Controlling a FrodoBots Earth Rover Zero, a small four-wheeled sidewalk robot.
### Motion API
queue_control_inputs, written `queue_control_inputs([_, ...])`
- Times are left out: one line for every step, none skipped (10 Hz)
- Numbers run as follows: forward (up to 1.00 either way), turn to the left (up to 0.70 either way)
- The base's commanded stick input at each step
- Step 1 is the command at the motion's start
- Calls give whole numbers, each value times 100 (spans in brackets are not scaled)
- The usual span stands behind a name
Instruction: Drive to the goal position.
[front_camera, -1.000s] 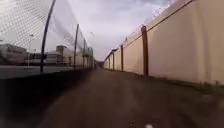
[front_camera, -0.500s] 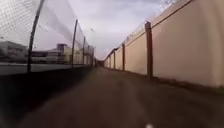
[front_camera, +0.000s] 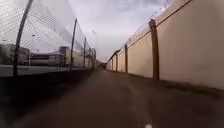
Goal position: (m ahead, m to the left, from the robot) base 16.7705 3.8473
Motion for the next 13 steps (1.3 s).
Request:
queue_control_inputs([100, 0])
queue_control_inputs([100, 0])
queue_control_inputs([100, 0])
queue_control_inputs([100, 0])
queue_control_inputs([100, 0])
queue_control_inputs([100, 0])
queue_control_inputs([100, 0])
queue_control_inputs([100, 0])
queue_control_inputs([100, 0])
queue_control_inputs([100, 0])
queue_control_inputs([100, 0])
queue_control_inputs([100, 0])
queue_control_inputs([100, 0])
